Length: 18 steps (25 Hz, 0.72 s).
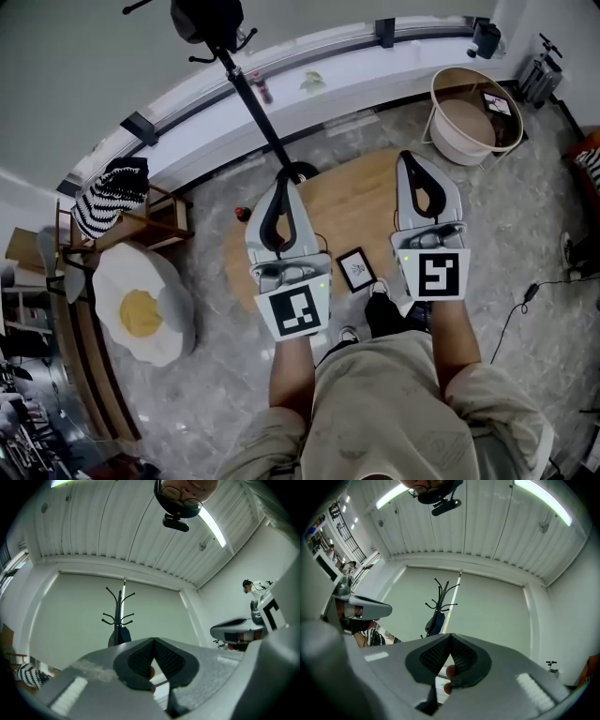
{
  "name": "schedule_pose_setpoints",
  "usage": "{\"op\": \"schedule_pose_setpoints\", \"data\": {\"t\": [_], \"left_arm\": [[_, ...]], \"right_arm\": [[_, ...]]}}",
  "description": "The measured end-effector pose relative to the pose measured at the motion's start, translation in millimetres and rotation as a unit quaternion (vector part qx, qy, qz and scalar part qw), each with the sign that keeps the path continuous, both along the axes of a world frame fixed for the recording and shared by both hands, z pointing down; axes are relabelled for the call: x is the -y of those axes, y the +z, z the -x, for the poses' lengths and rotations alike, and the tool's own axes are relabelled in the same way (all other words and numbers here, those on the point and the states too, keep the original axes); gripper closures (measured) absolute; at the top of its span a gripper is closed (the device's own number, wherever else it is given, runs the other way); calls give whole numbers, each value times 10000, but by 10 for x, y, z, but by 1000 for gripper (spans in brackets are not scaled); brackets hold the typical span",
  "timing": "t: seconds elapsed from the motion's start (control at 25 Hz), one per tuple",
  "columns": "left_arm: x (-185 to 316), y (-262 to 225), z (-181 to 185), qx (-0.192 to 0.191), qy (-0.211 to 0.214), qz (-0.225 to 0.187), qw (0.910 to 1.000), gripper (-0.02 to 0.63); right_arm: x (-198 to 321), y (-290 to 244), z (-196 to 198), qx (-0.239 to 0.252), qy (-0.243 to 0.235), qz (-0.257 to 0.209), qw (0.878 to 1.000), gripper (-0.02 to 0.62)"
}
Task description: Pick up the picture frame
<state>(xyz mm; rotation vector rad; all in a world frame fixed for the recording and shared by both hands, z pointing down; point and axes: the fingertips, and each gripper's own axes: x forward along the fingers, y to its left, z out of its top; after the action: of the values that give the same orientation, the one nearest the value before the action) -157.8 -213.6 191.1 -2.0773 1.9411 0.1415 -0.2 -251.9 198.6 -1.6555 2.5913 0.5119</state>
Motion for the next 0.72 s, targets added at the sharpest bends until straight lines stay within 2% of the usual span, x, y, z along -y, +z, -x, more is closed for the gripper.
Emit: {"op": "schedule_pose_setpoints", "data": {"t": [0.4, 0.72], "left_arm": [[635, -44, -232, 75, -291, 100, 9995, 603], [1004, 110, -391, 136, -574, 268, 9979, 601]], "right_arm": [[694, -11, -239, 152, -251, 42, 9996, 594], [1176, 202, -353, 278, -561, 286, 9976, 594]]}}
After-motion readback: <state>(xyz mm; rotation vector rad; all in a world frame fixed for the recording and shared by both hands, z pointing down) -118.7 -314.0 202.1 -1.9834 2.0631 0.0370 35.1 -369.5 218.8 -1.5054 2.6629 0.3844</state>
